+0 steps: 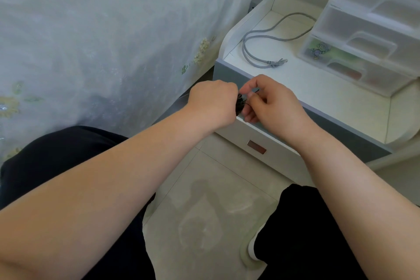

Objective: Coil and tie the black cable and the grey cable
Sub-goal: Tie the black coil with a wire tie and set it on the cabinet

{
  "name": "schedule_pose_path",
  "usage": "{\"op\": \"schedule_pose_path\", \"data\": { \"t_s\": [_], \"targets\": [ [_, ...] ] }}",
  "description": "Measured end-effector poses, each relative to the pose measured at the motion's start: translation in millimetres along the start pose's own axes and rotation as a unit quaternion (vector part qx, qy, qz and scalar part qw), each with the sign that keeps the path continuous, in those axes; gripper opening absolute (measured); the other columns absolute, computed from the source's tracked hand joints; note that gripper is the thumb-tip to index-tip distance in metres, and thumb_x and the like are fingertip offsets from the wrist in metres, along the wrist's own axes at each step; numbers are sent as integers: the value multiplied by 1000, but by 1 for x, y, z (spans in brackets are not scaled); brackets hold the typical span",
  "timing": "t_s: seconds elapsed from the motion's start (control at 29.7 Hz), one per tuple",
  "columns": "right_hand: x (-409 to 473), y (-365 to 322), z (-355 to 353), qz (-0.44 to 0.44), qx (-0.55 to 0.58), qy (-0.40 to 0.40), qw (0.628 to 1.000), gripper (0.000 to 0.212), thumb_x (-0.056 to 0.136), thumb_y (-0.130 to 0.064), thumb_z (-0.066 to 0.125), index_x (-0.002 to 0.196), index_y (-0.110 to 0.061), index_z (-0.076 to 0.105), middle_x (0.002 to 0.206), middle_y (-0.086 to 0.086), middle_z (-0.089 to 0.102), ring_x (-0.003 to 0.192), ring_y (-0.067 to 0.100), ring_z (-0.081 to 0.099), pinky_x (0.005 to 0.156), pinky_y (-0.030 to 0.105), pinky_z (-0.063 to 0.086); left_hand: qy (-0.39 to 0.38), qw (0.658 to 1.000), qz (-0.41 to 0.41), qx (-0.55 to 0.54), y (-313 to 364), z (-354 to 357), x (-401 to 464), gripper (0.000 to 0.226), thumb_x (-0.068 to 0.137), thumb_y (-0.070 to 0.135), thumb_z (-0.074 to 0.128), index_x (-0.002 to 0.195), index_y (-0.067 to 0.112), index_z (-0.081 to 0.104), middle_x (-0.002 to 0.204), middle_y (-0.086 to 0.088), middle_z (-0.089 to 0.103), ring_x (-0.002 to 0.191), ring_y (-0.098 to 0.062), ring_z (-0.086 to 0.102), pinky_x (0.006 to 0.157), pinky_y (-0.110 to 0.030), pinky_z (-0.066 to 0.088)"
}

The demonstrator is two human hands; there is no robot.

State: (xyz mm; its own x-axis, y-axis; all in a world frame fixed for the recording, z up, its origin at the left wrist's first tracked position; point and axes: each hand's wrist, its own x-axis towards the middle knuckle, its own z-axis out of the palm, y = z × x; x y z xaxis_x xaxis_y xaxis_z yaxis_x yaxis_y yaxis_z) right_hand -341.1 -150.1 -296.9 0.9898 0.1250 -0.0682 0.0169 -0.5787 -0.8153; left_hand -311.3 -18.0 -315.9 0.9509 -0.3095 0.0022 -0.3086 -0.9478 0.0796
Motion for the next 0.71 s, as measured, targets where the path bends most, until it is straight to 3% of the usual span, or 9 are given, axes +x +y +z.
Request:
{"op": "schedule_pose_path", "data": {
  "t_s": [0.07, 0.17, 0.3, 0.47, 0.61, 0.71],
  "targets": [
    [-2, 4, -3, -68, -130, -9, 989, 24, 95, -9, 42, 105, -23, 59, 82, -3, 68, 78, 16, 66, 78, 35, 53, -10, 1000, 0, -10, -3, 0, 2, 12, 87, 24, 52, 88, 18, 41, 69, 2, 39, 71, -24, 46, 50, -28, 28],
    [-3, 8, -3, -112, -218, -9, 969, 23, 95, -14, 50, 115, -20, 60, 103, -2, 68, 95, 18, 60, 83, 35, 48, -27, 1000, 4, -10, -6, -2, 4, 13, 87, 26, 52, 86, 17, 43, 70, 2, 42, 72, -24, 48, 53, -29, 31],
    [2, 14, -6, -190, -284, 60, 938, 17, 89, -20, 61, 104, -17, 68, 98, 2, 64, 88, 23, 59, 73, 35, 47, -47, 999, 24, -5, -5, -3, 4, 11, 86, 25, 52, 86, 17, 44, 73, 1, 44, 72, -24, 49, 56, -31, 34],
    [6, 16, -7, -270, -333, 68, 901, 10, 85, -23, 64, 88, -14, 68, 107, 5, 56, 76, 26, 54, 58, 33, 44, -87, 996, 32, -11, -3, -2, 3, 7, 84, 23, 50, 89, 18, 51, 73, 2, 48, 70, -22, 52, 53, -28, 35],
    [6, 16, 2, -314, -413, 76, 852, 22, 87, -24, 51, 80, -6, 63, 78, 10, 58, 67, 31, 54, 49, 29, 37, -95, 995, 28, -3, -5, -2, 1, 16, 84, 19, 48, 70, 19, 41, 70, 2, 47, 58, -15, 44, 49, -25, 32],
    [6, 16, 8, -279, -415, 68, 864, 22, 88, -22, 50, 78, -5, 61, 71, 10, 58, 66, 31, 53, 50, 30, 35, -88, 996, 14, 16, -4, -2, 0, 21, 84, 16, 47, 66, 19, 37, 68, 1, 45, 55, -14, 40, 48, -25, 31]
  ]
}}
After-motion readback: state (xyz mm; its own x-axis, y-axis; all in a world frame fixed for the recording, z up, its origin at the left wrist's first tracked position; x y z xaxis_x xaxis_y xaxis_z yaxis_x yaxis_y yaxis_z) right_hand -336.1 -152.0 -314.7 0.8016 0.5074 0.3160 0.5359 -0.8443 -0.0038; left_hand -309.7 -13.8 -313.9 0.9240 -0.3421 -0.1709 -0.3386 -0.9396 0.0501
